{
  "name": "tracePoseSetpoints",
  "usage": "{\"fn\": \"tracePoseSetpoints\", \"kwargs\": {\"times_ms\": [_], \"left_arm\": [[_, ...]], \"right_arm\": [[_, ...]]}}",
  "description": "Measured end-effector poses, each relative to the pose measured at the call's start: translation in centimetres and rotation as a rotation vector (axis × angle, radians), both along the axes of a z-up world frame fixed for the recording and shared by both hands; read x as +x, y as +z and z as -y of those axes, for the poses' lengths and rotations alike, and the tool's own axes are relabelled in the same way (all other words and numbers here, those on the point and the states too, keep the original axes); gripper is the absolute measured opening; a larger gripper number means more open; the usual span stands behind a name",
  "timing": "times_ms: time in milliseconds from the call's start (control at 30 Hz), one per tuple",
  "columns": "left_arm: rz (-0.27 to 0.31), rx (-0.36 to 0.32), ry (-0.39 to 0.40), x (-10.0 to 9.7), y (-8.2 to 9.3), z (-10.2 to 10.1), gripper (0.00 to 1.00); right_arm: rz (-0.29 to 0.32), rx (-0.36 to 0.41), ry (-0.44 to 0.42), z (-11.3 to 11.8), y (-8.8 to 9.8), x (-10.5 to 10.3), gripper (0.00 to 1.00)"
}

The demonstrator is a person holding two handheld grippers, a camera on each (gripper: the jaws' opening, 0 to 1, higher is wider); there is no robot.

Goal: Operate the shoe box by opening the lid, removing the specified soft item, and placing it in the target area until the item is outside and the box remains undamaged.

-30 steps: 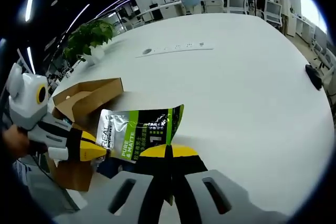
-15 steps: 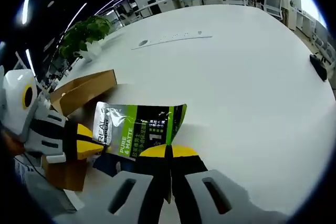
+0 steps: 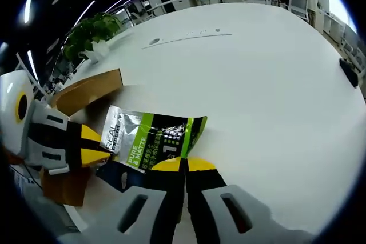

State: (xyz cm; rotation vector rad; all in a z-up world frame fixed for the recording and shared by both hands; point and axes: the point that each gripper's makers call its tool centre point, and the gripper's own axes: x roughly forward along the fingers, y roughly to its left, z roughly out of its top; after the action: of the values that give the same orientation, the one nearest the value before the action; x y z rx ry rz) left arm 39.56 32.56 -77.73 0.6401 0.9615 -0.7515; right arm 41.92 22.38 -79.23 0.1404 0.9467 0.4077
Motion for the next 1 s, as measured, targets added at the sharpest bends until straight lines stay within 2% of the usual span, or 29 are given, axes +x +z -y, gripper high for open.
{"fn": "tracePoseSetpoints", "kwargs": {"times_ms": [67,633,1000], "left_arm": [[0.022,0.042,-0.042,0.1,0.0,-0.3,0.06],[0.047,0.097,-0.103,0.1,0.4,-0.6,0.08],[0.025,0.046,-0.089,-0.5,1.8,0.0,0.14]], "right_arm": [[0.012,-0.003,-0.003,0.1,0.1,0.2,0.0],[0.024,-0.022,-0.001,0.2,0.1,0.4,0.0],[0.015,-0.051,0.003,0.2,0.2,0.5,0.01]]}}
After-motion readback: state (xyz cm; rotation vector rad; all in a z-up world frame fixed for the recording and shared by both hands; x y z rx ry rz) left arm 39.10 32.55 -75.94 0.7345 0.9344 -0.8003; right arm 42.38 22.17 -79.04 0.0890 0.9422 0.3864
